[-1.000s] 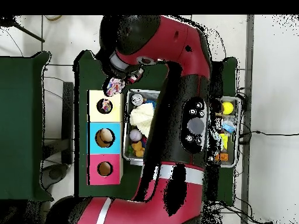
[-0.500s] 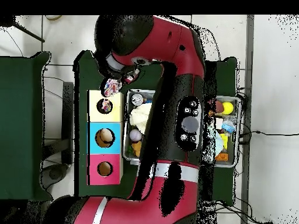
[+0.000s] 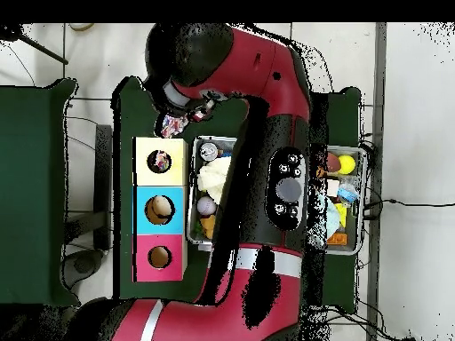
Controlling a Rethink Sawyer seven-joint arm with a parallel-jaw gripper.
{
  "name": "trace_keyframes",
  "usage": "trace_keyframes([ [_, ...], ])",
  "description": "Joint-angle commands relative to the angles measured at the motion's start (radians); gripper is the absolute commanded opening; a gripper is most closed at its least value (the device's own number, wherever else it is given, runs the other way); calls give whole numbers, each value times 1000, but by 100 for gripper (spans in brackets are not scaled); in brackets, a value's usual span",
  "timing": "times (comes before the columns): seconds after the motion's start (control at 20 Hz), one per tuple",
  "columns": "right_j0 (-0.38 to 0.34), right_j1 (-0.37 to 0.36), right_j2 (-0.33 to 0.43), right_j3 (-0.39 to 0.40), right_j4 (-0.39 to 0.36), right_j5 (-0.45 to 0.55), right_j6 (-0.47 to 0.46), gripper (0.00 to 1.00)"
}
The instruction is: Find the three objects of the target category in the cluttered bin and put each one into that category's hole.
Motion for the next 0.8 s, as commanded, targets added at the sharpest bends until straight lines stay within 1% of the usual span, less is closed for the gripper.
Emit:
trace_keyframes([
  [0.05, 1, 20, 15, 199, -12, -115, 245, 0],
  [0.4, -12, 34, 15, 194, -12, -130, 231, 0],
  [0.5, -13, 30, 23, 216, 4, -146, 244, 0],
  [0.6, -13, 29, 26, 238, 4, -178, 237, 0],
  [0.7, -9, 27, 24, 248, 4, -188, 244, 0],
  [0.8, -3, 25, 16, 240, -1, -173, 251, 0],
])
